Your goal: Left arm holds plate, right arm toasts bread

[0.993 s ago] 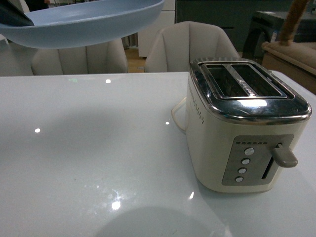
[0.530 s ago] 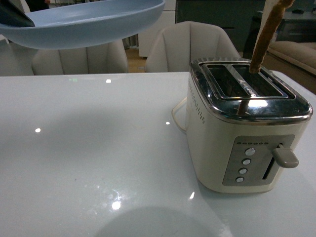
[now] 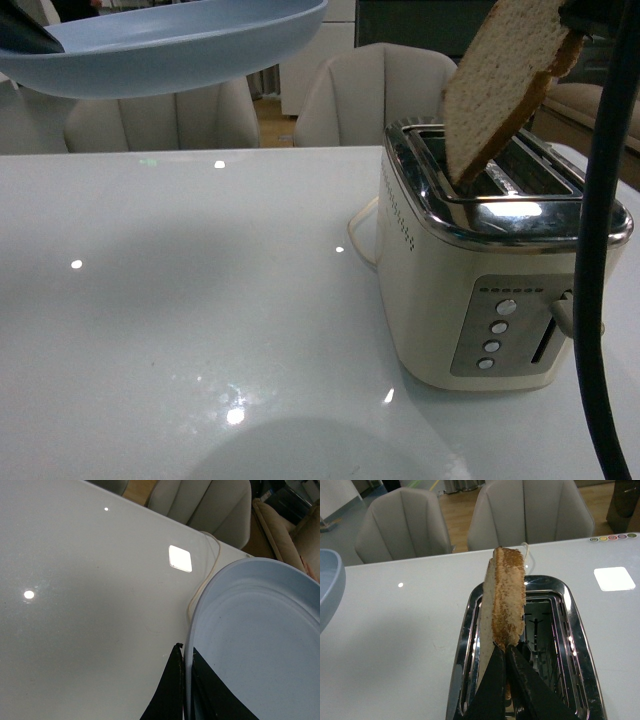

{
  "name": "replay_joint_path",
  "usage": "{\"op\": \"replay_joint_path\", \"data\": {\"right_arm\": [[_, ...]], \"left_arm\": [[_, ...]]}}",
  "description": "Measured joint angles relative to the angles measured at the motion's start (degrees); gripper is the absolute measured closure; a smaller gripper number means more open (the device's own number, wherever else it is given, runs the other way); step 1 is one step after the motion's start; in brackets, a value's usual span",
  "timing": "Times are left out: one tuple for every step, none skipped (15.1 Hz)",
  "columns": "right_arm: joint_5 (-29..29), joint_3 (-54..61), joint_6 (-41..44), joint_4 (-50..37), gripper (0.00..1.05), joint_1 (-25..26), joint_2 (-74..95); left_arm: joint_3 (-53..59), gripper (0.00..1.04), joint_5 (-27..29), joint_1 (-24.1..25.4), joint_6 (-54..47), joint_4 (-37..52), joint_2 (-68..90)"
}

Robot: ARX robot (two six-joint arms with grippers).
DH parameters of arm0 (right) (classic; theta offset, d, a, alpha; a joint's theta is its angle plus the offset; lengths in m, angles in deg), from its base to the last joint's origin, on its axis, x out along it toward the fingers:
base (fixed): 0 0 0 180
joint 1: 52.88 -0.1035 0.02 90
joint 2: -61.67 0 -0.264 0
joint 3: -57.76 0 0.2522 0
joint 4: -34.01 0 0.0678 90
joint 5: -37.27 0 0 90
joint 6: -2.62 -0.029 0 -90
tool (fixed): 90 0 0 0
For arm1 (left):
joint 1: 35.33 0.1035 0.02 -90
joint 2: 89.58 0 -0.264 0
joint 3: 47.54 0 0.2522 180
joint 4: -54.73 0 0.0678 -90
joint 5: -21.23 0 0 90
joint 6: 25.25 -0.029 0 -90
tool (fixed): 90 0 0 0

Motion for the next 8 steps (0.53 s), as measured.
{"op": "replay_joint_path", "data": {"right_arm": [[0.44, 0.22, -0.28, 0.33, 1.03, 0.11, 0.0], [0.48, 0.33, -0.33, 0.39, 1.03, 0.11, 0.0], [0.74, 0.35, -0.42, 0.59, 1.03, 0.37, 0.0], [0.81, 0.35, -0.52, 0.7, 1.03, 0.37, 0.35], [0.98, 0.35, -0.77, 1.03, 1.03, 0.37, 0.9], [1.2, 0.28, -1.05, 1.6, 1.03, 0.35, 1.79], [1.9, -0.11, -1.62, 2.69, 1.03, 0.37, 3.28], [2.14, -0.87, -1.84, 3.45, 1.03, 0.37, 4.42]], "left_arm": [[0.0, 1.02, -0.02, 0.0, 0.0, 0.02, 0.0], [0.0, 1.02, 0.0, 0.0, 0.0, 0.0, 0.0], [0.0, 1.02, 0.0, 0.0, 0.0, 0.02, 0.0], [0.0, 1.02, 0.0, 0.0, -0.02, 0.0, 0.0], [0.0, 1.02, 0.0, 0.0, 0.0, 0.0, 0.0], [0.0, 1.02, 0.0, 0.0, 0.0, 0.0, 0.0], [0.0, 1.02, -0.02, 0.0, 0.0, 0.02, 0.0], [0.0, 1.02, 0.0, 0.0, 0.0, 0.0, 0.0]]}}
